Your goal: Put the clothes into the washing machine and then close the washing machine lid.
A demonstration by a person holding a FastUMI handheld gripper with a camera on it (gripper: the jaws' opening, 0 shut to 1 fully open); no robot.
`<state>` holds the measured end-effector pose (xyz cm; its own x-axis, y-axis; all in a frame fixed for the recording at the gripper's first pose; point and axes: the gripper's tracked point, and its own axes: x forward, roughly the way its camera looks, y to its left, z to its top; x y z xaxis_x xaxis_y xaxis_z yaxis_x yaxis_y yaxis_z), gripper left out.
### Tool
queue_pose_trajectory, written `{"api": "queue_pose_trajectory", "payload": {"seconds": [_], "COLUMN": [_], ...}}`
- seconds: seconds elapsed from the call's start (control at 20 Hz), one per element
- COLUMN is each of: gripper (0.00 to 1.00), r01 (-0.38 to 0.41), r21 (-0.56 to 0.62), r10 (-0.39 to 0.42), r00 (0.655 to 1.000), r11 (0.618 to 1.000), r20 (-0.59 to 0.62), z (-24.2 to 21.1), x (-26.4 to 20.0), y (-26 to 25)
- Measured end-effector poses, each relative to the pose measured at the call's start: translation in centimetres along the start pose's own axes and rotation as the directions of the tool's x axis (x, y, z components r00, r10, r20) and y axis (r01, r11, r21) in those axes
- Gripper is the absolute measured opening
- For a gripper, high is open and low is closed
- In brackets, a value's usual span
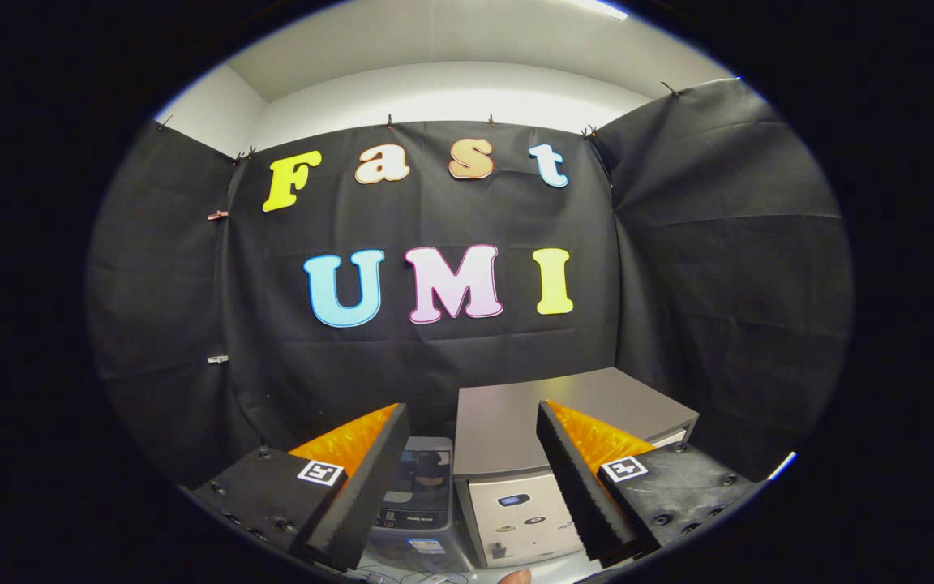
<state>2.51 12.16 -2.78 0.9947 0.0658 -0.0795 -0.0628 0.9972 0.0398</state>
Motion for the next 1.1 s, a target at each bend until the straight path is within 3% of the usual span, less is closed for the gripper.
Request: {"api": "queue_pose_trajectory", "payload": {"seconds": [1.1], "gripper": [0.99], "r01": [-0.01], "r21": [-0.021], "r10": [0.01], "r00": [1.0], "r11": [1.0], "r20": [-0.004], "z": [0.04], "x": [-0.55], "y": [0.1]}}
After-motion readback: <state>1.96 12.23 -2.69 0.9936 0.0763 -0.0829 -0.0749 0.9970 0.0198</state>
